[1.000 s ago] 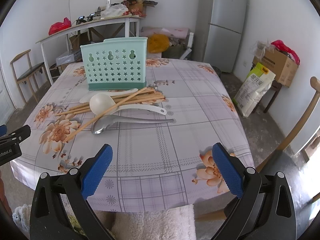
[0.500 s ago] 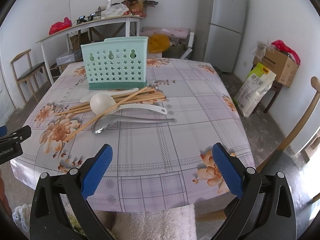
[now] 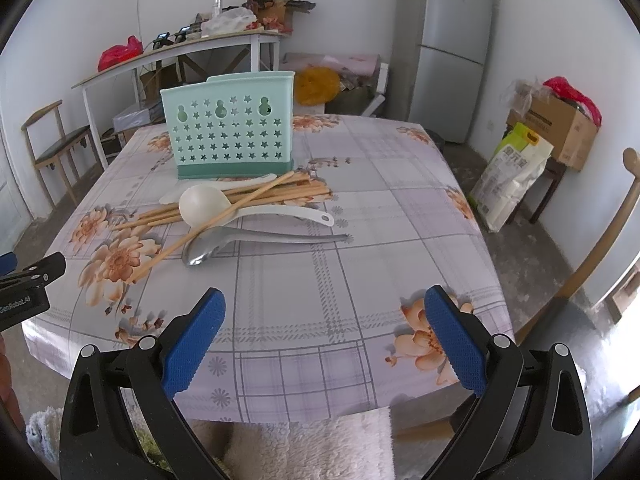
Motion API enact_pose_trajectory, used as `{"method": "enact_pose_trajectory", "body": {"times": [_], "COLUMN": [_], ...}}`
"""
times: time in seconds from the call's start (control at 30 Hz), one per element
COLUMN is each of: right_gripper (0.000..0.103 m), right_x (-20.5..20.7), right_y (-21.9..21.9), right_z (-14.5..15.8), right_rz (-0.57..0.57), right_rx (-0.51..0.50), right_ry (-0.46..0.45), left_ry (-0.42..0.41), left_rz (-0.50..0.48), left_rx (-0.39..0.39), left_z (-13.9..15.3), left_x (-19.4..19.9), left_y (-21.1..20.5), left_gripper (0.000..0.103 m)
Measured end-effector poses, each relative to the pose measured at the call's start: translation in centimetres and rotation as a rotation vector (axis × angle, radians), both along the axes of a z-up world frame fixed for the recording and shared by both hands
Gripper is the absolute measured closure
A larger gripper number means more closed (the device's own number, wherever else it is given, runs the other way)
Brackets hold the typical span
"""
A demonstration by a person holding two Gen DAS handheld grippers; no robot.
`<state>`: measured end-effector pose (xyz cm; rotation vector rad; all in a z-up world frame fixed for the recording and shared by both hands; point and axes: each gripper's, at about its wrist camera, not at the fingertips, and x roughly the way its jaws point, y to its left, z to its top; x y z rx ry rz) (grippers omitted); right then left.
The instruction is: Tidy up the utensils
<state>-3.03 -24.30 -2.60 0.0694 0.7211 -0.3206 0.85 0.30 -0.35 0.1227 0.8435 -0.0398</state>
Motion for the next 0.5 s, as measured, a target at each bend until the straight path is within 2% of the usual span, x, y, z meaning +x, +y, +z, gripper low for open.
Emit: {"method": "enact_pose_trajectory", "body": {"times": [0.5], "right_gripper": [0.008], "right_x": [0.66], "right_y": [0.01], "right_z": [-0.31], "right_rz": [0.019], "right_rx": [0.009], "right_ry": [0.006], "left_ry": [-0.008], "left_rz": [-0.017], "left_rx": [0.003], "left_z": [0.04], "left_x": [0.59], "left_y": [-0.41], "left_gripper": [0.006]}}
